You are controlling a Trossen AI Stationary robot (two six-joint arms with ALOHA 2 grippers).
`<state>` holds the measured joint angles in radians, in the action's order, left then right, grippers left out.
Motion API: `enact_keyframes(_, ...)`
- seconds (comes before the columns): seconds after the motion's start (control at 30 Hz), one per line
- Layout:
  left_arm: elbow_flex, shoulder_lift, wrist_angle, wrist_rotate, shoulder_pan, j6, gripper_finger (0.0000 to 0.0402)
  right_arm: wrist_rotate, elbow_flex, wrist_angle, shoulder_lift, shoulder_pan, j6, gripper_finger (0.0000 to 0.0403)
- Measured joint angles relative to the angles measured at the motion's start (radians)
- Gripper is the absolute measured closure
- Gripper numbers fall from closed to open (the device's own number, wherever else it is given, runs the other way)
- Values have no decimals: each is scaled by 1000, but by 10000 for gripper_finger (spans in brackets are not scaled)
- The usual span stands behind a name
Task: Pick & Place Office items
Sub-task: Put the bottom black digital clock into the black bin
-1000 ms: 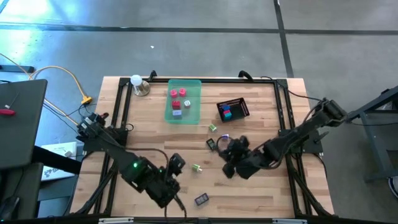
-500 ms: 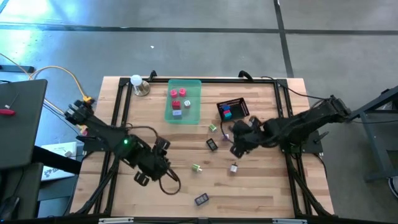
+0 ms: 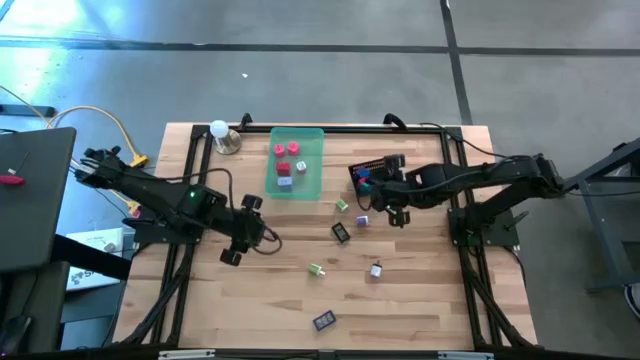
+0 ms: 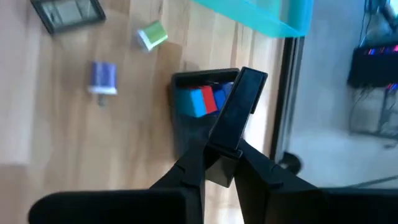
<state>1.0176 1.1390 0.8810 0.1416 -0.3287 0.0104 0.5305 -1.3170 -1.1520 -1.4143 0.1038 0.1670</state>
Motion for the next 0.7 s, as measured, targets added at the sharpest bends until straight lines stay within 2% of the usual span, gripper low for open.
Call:
enact_keyframes(0.27, -67, -26, -122, -138, 132, 200, 208, -15, 0, -20, -38, -166, 301, 353)
enact_keyframes(0.5, -68, -26, -123, -305, 294, 336, 208, -150, 0, -91, -86, -317, 489, 353)
enact_keyframes(0.7, -68, -26, -123, -473, 445, 454, 208, -194, -64, -171, -154, -381, 601, 353)
